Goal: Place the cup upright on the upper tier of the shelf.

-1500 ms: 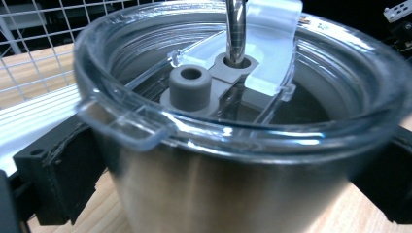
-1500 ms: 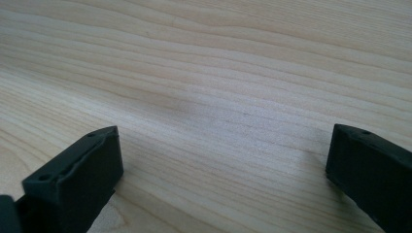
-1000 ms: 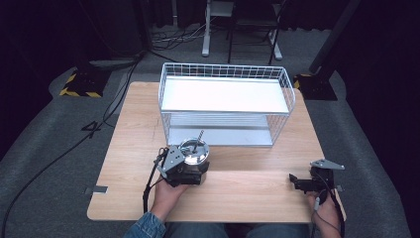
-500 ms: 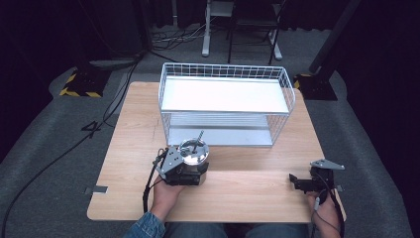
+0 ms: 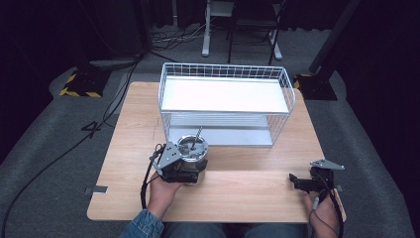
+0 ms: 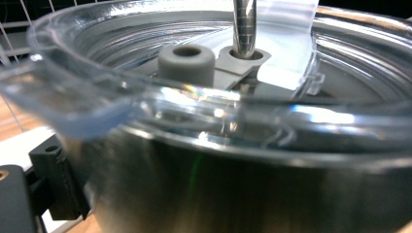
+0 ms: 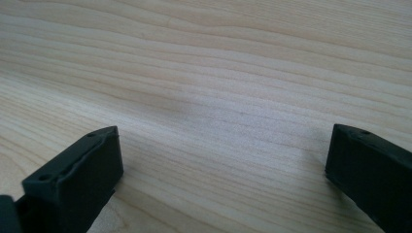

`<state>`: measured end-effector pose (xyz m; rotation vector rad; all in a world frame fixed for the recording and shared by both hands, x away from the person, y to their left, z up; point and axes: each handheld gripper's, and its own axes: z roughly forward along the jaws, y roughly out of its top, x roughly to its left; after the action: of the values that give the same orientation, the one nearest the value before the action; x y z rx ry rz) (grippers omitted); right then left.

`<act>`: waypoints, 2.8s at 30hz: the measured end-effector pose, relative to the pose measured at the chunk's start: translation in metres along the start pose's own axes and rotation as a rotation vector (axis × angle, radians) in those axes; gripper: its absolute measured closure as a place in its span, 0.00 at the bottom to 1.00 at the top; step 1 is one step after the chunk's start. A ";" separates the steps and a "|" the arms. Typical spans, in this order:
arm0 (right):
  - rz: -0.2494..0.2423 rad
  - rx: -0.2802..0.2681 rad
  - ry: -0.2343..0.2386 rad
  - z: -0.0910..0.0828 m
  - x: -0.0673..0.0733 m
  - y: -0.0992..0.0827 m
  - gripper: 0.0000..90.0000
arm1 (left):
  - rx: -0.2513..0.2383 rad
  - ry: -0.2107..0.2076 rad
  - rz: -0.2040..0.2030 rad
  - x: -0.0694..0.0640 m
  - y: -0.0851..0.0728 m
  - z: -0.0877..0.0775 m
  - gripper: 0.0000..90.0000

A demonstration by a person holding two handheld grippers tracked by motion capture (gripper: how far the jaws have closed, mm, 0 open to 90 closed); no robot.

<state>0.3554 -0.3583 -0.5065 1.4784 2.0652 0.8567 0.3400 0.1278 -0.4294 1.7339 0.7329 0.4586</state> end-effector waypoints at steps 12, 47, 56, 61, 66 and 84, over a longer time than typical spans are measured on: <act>0.000 0.000 0.000 0.000 0.000 0.000 0.00 | -0.013 -0.016 -0.021 0.005 0.038 -0.017 0.04; 0.000 0.000 0.000 0.000 0.000 0.000 0.00 | -0.019 0.001 0.041 0.017 0.171 -0.006 0.04; 0.000 -0.001 0.000 0.000 0.000 0.000 0.00 | -0.050 0.006 0.033 0.022 0.194 0.005 0.04; 0.000 -0.001 0.000 0.000 0.000 0.000 0.00 | -0.058 0.024 0.029 0.025 0.209 0.014 0.04; 0.000 -0.001 0.000 0.000 0.000 0.000 0.00 | -0.089 0.042 0.029 0.031 0.224 0.022 0.04; 0.002 -0.001 -0.001 0.000 0.000 0.000 0.00 | -0.104 0.108 0.024 0.051 0.258 0.070 0.04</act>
<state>0.3554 -0.3582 -0.5066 1.4795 2.0627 0.8579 0.4839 0.0705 -0.2057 1.6314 0.7530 0.6003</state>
